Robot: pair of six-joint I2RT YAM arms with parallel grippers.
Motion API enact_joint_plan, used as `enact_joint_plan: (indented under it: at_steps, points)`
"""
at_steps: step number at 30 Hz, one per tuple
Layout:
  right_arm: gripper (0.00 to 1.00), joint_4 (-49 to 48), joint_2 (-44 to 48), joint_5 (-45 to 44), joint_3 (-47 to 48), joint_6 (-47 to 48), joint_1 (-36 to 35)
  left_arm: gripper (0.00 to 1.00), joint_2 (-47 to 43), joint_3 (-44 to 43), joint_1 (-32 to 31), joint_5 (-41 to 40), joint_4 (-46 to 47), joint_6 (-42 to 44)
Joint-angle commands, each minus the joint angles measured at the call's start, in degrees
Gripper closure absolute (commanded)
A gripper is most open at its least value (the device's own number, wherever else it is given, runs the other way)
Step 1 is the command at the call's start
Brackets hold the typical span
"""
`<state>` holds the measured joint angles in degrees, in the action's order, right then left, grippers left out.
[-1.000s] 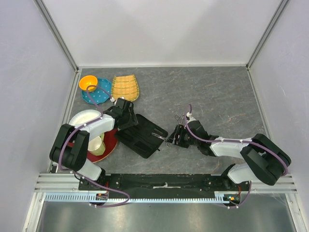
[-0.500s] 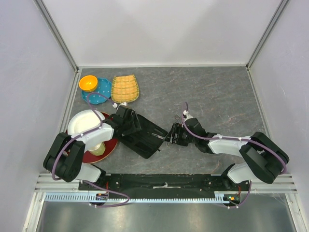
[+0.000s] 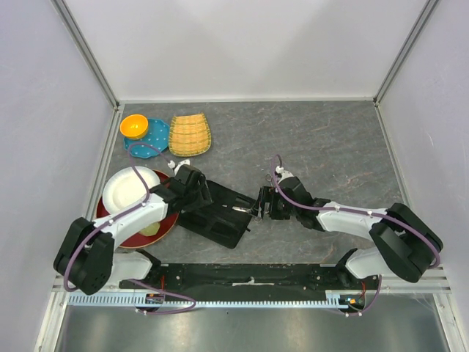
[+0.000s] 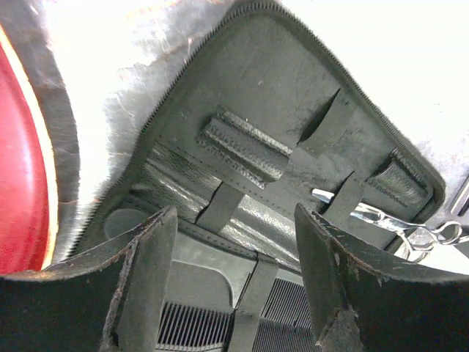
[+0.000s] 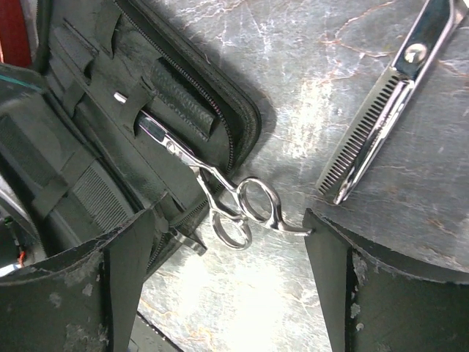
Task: Sort the hair-cutting tools
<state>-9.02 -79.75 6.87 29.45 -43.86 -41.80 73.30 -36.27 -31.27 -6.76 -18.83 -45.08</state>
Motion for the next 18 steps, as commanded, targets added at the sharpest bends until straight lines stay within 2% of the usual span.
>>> enact_joint_plan:
  at_steps: [1,6,18]
  points:
    - [0.10,6.3,1.6,-3.2,1.5,3.8,0.0,0.27,-3.3,-5.7,0.0,-8.7,-6.0,3.9]
    - [0.07,7.9,2.8,-3.4,2.2,4.7,-0.1,0.25,-3.2,-6.7,0.7,-11.6,-7.3,6.3]
    - [0.06,10.4,5.0,-4.4,3.2,5.6,0.0,0.24,6.1,-5.1,1.8,-11.7,-5.6,6.6]
